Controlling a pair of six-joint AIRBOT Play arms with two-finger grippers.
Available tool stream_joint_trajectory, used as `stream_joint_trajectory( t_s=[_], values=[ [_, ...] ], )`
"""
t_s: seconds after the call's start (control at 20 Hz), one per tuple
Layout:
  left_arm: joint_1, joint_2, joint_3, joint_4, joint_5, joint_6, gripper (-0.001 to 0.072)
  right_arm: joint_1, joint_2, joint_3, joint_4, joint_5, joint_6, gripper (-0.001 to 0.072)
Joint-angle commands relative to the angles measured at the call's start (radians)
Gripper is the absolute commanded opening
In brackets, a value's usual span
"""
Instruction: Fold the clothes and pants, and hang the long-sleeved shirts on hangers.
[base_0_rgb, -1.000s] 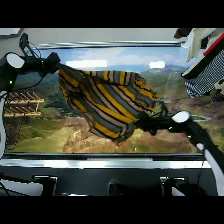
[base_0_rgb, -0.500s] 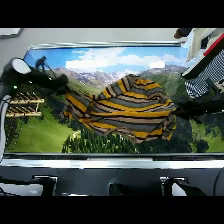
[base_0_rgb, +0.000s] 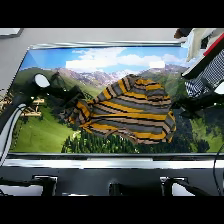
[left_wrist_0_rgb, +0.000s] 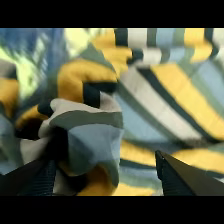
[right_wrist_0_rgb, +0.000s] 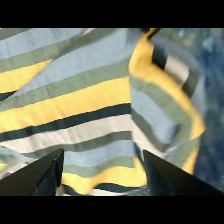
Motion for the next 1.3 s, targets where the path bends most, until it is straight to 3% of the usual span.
stream_joint_trajectory(
  t_s=[0.0, 0.15, 0.3, 0.4, 0.55, 0.8, 1.0, 1.25],
  values=[
    [0.12, 0.057, 0.02, 0.006, -0.008, 0.051, 0.072, -0.016, 0.021, 0.067, -0.078, 0.063, -0.04, 0.0589],
    [0.225, 0.197, -0.065, 0.051, -0.051, 0.083, 0.072, -0.08, 0.118, -0.048, 0.061, 0.083, -0.039, 0.0589],
    [0.256, 0.405, -0.374, 0.022, 0.005, 0.093, 0.072, -0.05, 0.278, -0.397, 0.268, 0.013, -0.049, 0.0589],
    [0.226, 0.508, -0.586, -0.078, 0.093, 0.102, 0.072, 0.023, 0.392, -0.633, 0.377, -0.088, -0.034, 0.0588],
    [0.134, 0.547, -0.792, -0.297, 0.237, 0.151, 0.072, 0.178, 0.489, -0.863, 0.471, -0.296, 0.1, 0.0588],
    [-0.063, 0.5, -0.842, -0.373, 0.385, 0.16, 0.072, 0.436, 0.444, -0.909, 0.637, -0.594, 0.123, 0.0527],
    [-0.092, 0.475, -0.842, -0.381, 0.391, 0.161, 0.072, 0.533, 0.385, -0.866, 0.452, -0.594, 0.179, 0.0527],
    [-0.091, 0.476, -0.842, -0.381, 0.392, 0.216, 0.072, 0.531, 0.391, -0.604, -0.08, -0.385, 0.373, 0.0526]
  ],
)
